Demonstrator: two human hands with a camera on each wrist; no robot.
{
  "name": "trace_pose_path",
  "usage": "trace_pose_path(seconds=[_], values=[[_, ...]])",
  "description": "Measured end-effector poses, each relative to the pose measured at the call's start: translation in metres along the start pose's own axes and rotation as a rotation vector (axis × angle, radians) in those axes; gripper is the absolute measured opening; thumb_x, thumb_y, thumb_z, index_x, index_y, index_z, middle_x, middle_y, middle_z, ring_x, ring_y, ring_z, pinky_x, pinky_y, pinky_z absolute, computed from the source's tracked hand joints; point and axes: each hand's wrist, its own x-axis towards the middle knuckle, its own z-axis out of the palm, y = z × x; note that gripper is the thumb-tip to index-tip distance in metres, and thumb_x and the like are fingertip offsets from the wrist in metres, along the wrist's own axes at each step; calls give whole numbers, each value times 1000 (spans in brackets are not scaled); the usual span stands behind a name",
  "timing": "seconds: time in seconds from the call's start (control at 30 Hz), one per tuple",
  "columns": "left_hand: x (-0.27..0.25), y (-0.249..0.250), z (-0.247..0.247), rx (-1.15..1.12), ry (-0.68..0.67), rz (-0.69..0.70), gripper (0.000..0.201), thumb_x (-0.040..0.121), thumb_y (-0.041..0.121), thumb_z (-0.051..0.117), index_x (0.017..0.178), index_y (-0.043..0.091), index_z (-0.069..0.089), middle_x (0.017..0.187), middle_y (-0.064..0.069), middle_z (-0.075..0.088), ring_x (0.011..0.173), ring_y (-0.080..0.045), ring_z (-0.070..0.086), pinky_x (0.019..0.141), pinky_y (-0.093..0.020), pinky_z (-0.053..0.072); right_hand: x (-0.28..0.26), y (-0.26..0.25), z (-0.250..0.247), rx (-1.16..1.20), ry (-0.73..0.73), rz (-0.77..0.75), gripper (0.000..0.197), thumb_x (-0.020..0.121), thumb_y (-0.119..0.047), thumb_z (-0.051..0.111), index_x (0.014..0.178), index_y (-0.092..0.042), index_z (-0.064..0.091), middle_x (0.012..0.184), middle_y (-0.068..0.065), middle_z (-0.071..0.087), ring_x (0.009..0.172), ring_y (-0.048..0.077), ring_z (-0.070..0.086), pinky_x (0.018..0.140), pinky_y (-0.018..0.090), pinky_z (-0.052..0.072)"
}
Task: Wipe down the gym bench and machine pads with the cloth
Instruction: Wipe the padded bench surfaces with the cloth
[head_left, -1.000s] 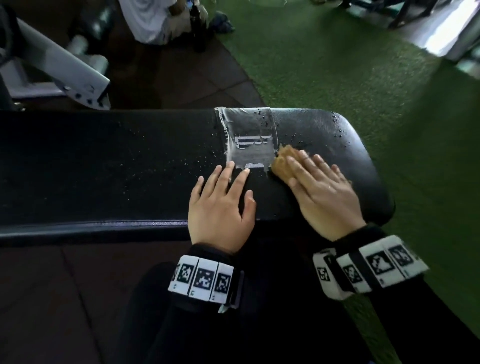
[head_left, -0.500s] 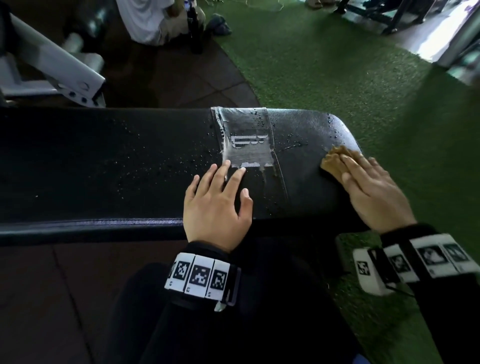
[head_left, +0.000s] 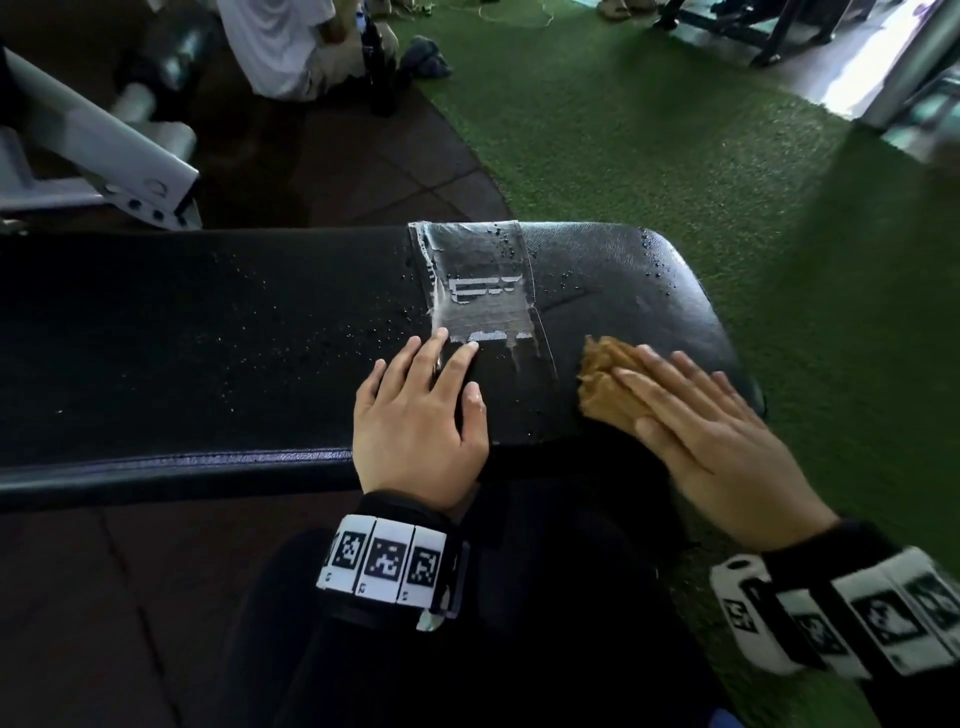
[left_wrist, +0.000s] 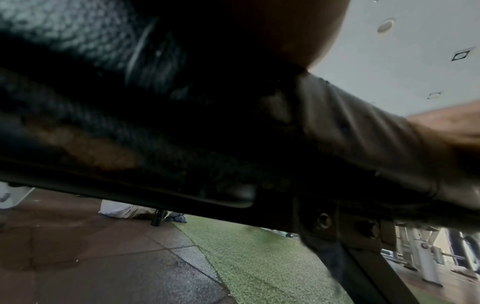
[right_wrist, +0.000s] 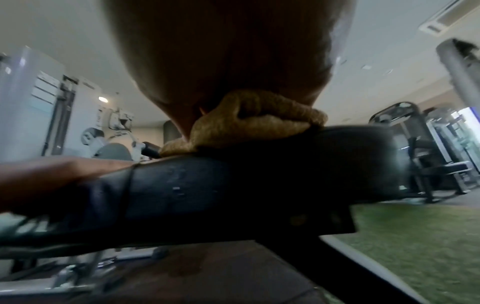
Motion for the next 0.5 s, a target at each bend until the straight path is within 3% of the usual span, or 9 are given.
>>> trace_pose_path(seconds=[0.13,0.23,0.33,0.5], values=[[1,0,1,11,6,0,46,92,39,31,131,34,54,141,7,49,136,-14,37,113,-36,21,26,25,0,83,5,213,49,97,-38,35,145,-38,25,155,-16,13,145,11,10,118,33,6],[1,0,1,17,5,3,46,92,39,31,131,34,54,141,7,50,136,-14,37,112,-37,21,58,19,7,15,27,282,48,98,-39,34,145,-37,26,156,-14,13,145,13,10,118,34,7],[0,0,0,19,-4,12,47,92,39,30,133,34,53,142,7,48,136,-15,37,112,-37,21,77,-5,13,21,-14,207,48,98,-41,32,145,-42,22,156,-16,9,145,11,7,118,34,2],[-2,-2,-2,12,-15,40,46,95,37,29,135,33,50,145,6,45,138,-15,34,114,-37,18,49,-29,21,51,37,-116,45,98,-41,34,143,-43,29,154,-19,18,144,10,14,117,32,9]])
